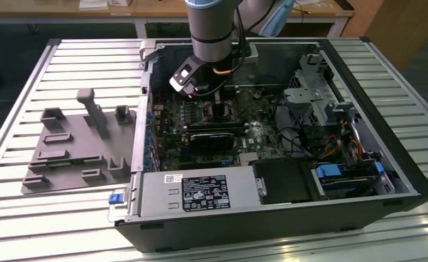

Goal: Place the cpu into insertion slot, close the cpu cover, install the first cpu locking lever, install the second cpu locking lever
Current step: 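Place the cpu into insertion slot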

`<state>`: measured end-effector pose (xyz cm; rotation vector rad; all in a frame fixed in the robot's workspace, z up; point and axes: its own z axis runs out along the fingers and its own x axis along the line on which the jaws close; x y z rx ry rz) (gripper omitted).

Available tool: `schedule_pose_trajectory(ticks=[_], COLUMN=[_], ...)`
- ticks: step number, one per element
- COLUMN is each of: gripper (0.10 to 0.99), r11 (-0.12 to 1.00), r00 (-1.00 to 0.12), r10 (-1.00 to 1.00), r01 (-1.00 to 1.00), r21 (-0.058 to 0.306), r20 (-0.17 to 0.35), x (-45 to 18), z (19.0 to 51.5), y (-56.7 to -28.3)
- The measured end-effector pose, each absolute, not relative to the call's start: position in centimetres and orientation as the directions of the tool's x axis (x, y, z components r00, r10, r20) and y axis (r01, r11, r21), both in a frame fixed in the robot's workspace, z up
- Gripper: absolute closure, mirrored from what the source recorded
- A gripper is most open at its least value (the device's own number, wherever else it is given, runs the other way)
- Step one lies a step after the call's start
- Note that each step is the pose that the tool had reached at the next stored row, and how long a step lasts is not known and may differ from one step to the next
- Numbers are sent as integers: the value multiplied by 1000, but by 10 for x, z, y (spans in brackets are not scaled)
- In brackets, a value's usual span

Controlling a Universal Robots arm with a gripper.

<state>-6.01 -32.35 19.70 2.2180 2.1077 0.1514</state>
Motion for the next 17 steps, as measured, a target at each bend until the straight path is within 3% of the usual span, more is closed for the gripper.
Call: schedule_pose_trajectory(ticks=[17], gripper=[549], r11=[-43], r00=[41], r10=[999], r01=[991], r21=[124], r20=[18], x=[-60], z=[192], y=[-323])
